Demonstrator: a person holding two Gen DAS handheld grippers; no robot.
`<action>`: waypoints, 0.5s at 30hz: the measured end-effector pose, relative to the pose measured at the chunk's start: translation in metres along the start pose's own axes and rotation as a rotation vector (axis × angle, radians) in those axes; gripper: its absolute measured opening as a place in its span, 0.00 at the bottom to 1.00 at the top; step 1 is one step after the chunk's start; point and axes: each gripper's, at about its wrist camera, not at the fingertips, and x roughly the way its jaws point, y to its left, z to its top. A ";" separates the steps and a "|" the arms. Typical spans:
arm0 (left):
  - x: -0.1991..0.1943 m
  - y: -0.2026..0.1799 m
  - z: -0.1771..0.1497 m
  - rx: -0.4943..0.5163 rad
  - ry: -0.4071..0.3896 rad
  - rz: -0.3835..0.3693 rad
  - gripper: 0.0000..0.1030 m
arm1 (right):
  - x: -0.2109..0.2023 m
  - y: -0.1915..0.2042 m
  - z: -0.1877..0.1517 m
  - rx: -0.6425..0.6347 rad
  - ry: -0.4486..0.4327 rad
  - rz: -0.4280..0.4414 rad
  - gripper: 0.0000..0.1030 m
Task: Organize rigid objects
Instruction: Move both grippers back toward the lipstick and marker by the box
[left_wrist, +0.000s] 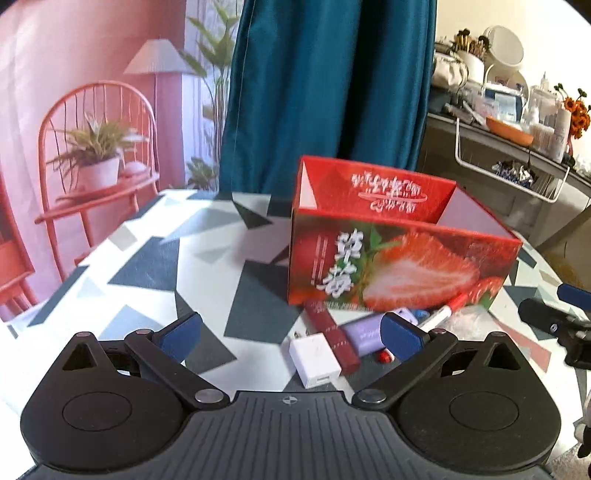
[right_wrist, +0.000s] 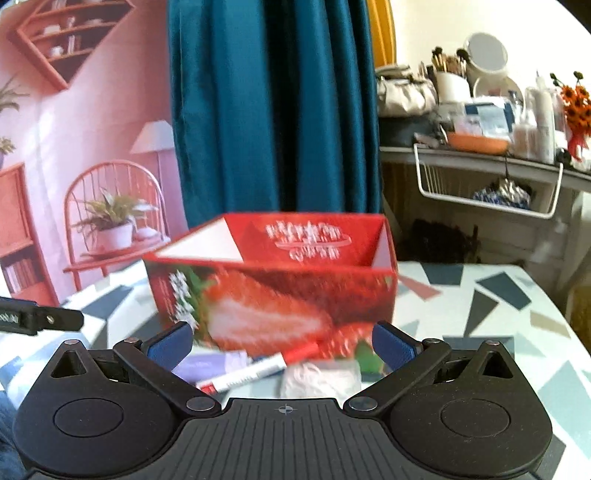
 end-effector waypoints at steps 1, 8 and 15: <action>0.002 0.001 -0.002 -0.001 0.007 -0.001 1.00 | 0.004 0.000 -0.005 -0.009 0.010 -0.003 1.00; 0.016 0.000 -0.011 0.007 0.047 -0.019 1.00 | 0.024 -0.009 -0.025 -0.004 0.056 0.003 0.97; 0.025 -0.006 -0.015 0.012 0.068 -0.053 0.99 | 0.044 -0.019 -0.033 -0.035 0.072 0.014 0.90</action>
